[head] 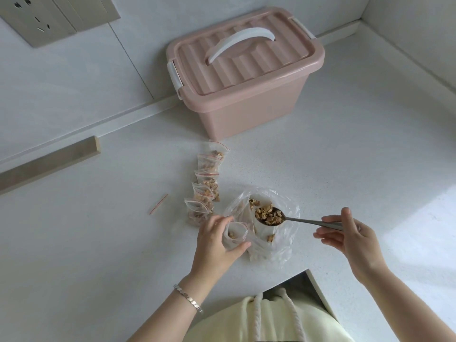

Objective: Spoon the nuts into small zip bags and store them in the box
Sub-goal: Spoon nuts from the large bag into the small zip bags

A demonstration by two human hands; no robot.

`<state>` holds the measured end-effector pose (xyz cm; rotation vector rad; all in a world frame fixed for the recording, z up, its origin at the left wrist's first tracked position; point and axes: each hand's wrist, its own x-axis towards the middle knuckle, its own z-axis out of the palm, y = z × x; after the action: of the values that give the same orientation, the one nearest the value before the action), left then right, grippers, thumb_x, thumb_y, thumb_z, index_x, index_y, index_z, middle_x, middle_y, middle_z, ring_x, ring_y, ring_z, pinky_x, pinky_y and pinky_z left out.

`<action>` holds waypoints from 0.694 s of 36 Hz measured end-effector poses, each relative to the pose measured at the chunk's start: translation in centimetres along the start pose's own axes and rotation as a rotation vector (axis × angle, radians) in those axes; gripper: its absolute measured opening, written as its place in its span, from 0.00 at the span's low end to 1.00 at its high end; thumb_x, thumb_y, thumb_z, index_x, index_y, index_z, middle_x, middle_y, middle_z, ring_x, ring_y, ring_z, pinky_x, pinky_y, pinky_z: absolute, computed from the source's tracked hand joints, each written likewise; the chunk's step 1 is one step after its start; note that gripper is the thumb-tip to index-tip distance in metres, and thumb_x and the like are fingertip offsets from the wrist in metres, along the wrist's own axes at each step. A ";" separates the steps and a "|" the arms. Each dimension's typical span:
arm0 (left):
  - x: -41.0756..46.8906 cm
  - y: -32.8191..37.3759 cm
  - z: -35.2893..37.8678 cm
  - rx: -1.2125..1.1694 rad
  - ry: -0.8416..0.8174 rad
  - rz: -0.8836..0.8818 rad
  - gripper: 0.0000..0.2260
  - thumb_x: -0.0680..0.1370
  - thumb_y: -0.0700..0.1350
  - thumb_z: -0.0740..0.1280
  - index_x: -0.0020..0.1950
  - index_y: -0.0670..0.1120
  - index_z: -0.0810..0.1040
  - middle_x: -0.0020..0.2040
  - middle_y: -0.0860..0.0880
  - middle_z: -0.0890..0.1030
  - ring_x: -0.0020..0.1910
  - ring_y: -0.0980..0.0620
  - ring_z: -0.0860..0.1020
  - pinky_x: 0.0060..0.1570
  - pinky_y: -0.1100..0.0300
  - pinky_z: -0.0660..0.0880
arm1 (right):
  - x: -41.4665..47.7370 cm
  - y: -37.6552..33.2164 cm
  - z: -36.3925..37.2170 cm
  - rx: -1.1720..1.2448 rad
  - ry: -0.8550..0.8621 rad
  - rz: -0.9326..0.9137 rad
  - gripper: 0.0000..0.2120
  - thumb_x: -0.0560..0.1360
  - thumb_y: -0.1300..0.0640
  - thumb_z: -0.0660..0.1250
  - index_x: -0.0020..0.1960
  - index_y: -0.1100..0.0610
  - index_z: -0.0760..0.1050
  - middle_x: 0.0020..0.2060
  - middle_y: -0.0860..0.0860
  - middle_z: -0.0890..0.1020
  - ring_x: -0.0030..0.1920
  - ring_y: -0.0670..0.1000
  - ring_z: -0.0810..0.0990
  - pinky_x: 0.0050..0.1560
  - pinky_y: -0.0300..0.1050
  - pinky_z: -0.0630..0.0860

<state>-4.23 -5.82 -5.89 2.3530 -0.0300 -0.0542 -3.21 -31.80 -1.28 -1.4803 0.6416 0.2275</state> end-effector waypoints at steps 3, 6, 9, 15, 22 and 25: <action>0.1 0.0 0.5 0.000 -0.054 -0.008 0.30 0.66 0.55 0.74 0.63 0.46 0.73 0.57 0.56 0.70 0.60 0.59 0.66 0.62 0.64 0.62 | 0.0 -0.8 0.0 -0.006 -0.014 -0.005 0.21 0.80 0.49 0.53 0.43 0.62 0.76 0.28 0.56 0.83 0.31 0.52 0.83 0.31 0.38 0.79; 0.1 -0.2 0.9 0.000 -0.086 -0.026 0.33 0.65 0.55 0.75 0.67 0.46 0.69 0.62 0.52 0.72 0.62 0.55 0.66 0.64 0.63 0.61 | -0.1 -1.3 0.1 -0.017 -0.030 -0.001 0.21 0.80 0.49 0.53 0.43 0.63 0.76 0.28 0.56 0.82 0.31 0.52 0.83 0.31 0.38 0.79; 0.1 -0.3 1.2 0.020 -0.090 -0.008 0.36 0.64 0.54 0.76 0.68 0.45 0.68 0.62 0.50 0.73 0.62 0.52 0.68 0.63 0.61 0.63 | -0.2 -1.4 0.4 -0.034 -0.048 0.002 0.21 0.79 0.49 0.53 0.43 0.63 0.77 0.28 0.56 0.82 0.31 0.53 0.83 0.31 0.38 0.79; 0.1 -0.3 1.4 0.074 -0.050 0.020 0.36 0.62 0.54 0.77 0.65 0.43 0.71 0.57 0.48 0.77 0.57 0.49 0.73 0.59 0.59 0.65 | -0.4 -1.6 1.1 -0.064 -0.080 0.020 0.21 0.79 0.49 0.54 0.42 0.64 0.77 0.29 0.58 0.82 0.31 0.53 0.83 0.31 0.38 0.79; 0.2 0.3 1.6 0.108 -0.039 0.053 0.31 0.64 0.56 0.76 0.62 0.44 0.74 0.54 0.51 0.78 0.56 0.51 0.74 0.58 0.58 0.67 | -0.5 -2.5 2.5 -0.183 -0.123 -0.036 0.20 0.79 0.51 0.54 0.41 0.64 0.77 0.28 0.57 0.82 0.30 0.53 0.82 0.29 0.38 0.78; 0.3 0.4 1.5 0.140 -0.041 0.065 0.31 0.64 0.56 0.75 0.62 0.44 0.75 0.53 0.51 0.78 0.54 0.51 0.74 0.57 0.58 0.67 | -0.5 -3.4 3.3 -0.267 -0.155 -0.103 0.20 0.78 0.52 0.56 0.40 0.63 0.78 0.28 0.57 0.82 0.30 0.54 0.82 0.30 0.38 0.78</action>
<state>-3.97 -7.21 -6.66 2.4885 -0.1348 -0.0710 -0.98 -28.88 1.73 -1.7276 0.4196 0.3552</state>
